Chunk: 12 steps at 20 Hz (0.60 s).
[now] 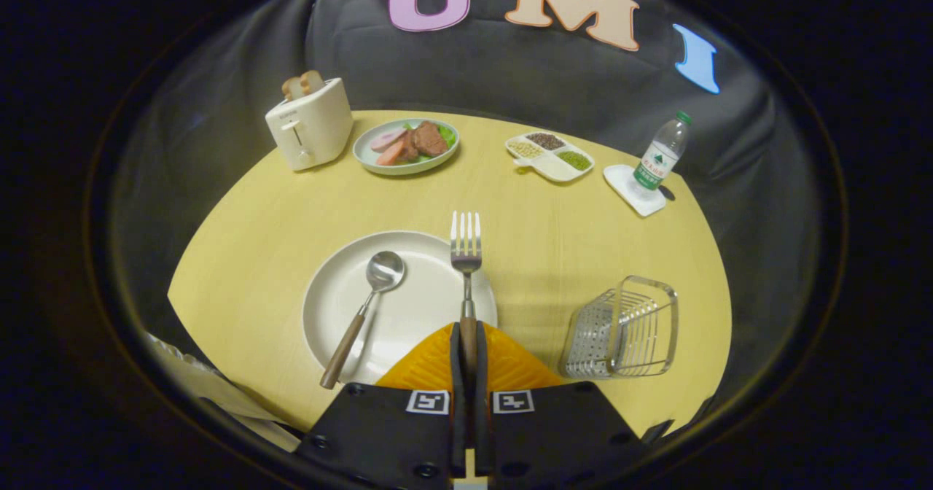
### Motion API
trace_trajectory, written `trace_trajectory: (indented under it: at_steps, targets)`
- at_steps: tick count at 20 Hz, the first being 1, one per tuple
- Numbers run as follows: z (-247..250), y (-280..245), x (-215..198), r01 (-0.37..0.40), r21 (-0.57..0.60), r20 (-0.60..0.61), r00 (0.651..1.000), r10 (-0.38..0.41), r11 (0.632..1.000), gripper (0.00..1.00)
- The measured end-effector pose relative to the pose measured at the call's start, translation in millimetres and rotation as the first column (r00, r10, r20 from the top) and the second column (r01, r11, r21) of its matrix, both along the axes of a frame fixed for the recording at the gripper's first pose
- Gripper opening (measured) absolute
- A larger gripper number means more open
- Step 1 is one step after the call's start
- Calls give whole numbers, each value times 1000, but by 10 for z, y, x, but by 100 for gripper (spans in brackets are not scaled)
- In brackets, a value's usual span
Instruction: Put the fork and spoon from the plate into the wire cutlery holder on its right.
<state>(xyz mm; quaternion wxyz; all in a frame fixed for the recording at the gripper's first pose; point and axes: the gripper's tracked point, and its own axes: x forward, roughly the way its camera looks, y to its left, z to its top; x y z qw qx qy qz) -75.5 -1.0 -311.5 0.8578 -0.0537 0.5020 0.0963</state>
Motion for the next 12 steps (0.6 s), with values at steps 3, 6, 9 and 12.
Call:
trace_trajectory:
  at_steps: [3,6,9,12]
  targets:
    - [75,-101,11,16,10,-6,1000,-16,1000,8]
    - [162,-253,31,30,1,-2,1000,-30,1000,8]
    - [231,-439,38,36,-25,-1,999,-36,999,8]
    - [283,-621,21,49,-41,-10,999,-49,998,8]
